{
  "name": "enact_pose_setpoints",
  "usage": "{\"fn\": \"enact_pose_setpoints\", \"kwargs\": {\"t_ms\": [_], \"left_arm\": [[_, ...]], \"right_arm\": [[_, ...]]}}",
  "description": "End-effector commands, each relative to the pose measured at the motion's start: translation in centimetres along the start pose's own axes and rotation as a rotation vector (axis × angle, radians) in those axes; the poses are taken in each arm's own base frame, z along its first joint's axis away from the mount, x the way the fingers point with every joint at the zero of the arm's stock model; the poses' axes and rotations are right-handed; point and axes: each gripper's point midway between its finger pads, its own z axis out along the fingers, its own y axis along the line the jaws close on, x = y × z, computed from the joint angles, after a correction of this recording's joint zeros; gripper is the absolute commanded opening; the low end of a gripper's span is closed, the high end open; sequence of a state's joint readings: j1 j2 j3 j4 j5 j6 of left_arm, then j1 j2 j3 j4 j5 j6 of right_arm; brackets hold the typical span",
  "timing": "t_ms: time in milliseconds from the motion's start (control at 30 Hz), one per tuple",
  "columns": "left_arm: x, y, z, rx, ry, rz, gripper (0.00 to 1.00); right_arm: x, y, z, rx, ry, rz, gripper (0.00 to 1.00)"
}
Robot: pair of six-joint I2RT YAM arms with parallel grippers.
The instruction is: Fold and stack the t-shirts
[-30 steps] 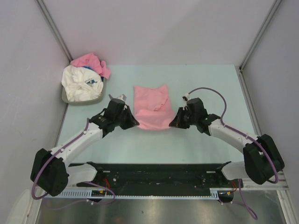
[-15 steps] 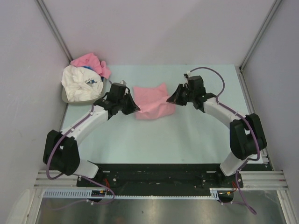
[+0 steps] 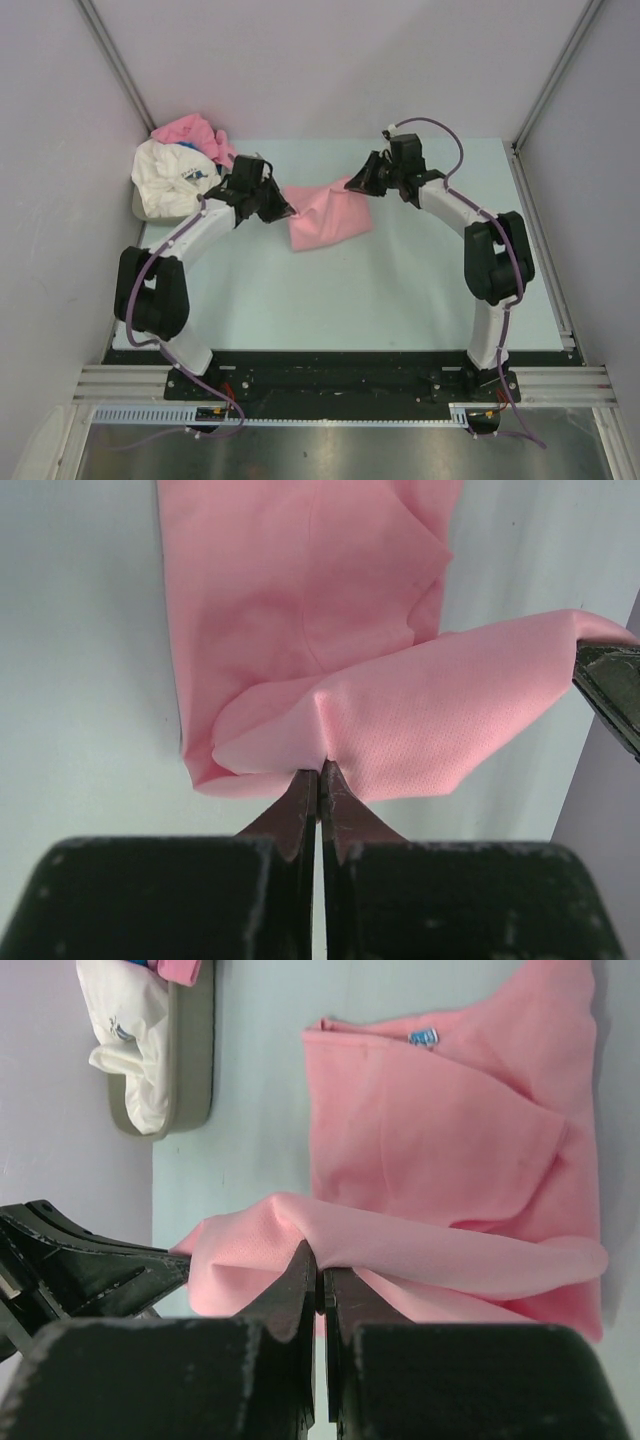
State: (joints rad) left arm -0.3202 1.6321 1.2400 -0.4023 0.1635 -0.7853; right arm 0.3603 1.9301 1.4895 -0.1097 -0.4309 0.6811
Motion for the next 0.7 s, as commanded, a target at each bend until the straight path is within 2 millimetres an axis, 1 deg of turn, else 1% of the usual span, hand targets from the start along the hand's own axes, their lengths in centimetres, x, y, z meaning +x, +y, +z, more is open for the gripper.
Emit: {"fn": "enact_pose_setpoints", "kwargs": {"t_ms": [0,33,67,100,133,167,200,233,267,300,333,367,400,433,467,500,533,567,600,633,667], "left_arm": [[-3.3,-1.7,0.3,0.051,-0.044,-0.007,0.00],[-3.8,-1.5,0.5,0.046,-0.048,-0.007,0.00],[-3.9,-1.1,1.3,0.032,-0.038,-0.011,0.00],[-4.5,-1.3,1.4,0.035,-0.044,-0.010,0.00],[-4.9,-1.0,1.6,0.028,-0.046,-0.009,0.00],[-4.9,-0.4,2.6,0.010,-0.031,-0.015,0.00],[-5.7,-0.7,2.8,0.017,-0.042,-0.013,0.00],[-6.2,-0.3,3.2,0.007,-0.047,-0.013,0.00],[-6.8,-0.1,4.0,-0.001,-0.047,-0.014,0.00],[-7.3,0.4,4.4,-0.008,-0.048,-0.017,0.00],[-7.6,0.6,4.9,-0.011,-0.044,-0.021,0.00],[-7.9,0.9,5.8,-0.016,-0.038,-0.027,0.00],[-8.1,1.3,6.3,-0.022,-0.032,-0.030,0.00],[-8.3,1.5,6.7,-0.027,-0.033,-0.032,0.14],[-8.4,2.0,7.6,-0.039,-0.026,-0.037,0.33],[-8.7,2.5,7.9,-0.053,-0.030,-0.047,0.52],[-9.0,3.5,8.3,-0.097,-0.039,-0.056,0.99],[-9.8,3.3,8.2,-0.104,-0.055,-0.058,1.00],[-10.3,3.9,8.3,-0.118,-0.064,-0.069,1.00],[-10.9,4.0,8.0,-0.132,-0.082,-0.069,1.00],[-12.2,4.0,7.3,-0.154,-0.129,-0.067,1.00]], "right_arm": [[-2.2,1.5,1.2,-0.040,-0.011,-0.009,0.00],[-2.8,1.6,1.7,-0.043,-0.018,-0.013,0.00],[-2.9,1.4,2.1,-0.038,-0.015,-0.010,0.00],[-3.2,1.3,2.4,-0.037,-0.019,-0.010,0.00],[-3.6,1.0,3.0,-0.034,-0.020,-0.007,0.00],[-3.8,1.0,3.2,-0.034,-0.022,-0.008,0.00],[-4.1,0.9,3.5,-0.035,-0.026,-0.005,0.00],[-4.4,0.3,4.1,-0.031,-0.025,-0.001,0.00],[-4.7,-0.1,4.4,-0.029,-0.027,0.006,0.00],[-4.9,-0.5,4.8,-0.026,-0.029,0.011,0.00],[-5.3,-1.1,5.3,-0.029,-0.028,0.019,0.00],[-5.4,-1.5,5.8,-0.028,-0.024,0.027,0.00],[-5.5,-1.9,6.1,-0.025,-0.022,0.034,0.04],[-5.6,-2.7,7.0,-0.021,-0.016,0.037,0.14],[-5.9,-2.9,7.4,-0.018,-0.019,0.033,0.31],[-5.8,-3.4,7.8,-0.001,-0.010,0.038,0.66],[-6.0,-4.3,8.3,0.016,-0.012,0.029,0.81],[-6.9,-4.5,9.0,0.018,-0.027,0.018,0.91],[-7.2,-5.2,9.0,0.035,-0.033,0.018,0.99],[-8.1,-5.7,9.0,0.054,-0.061,0.009,1.00],[-9.2,-5.8,8.3,0.063,-0.089,-0.007,1.00]]}}
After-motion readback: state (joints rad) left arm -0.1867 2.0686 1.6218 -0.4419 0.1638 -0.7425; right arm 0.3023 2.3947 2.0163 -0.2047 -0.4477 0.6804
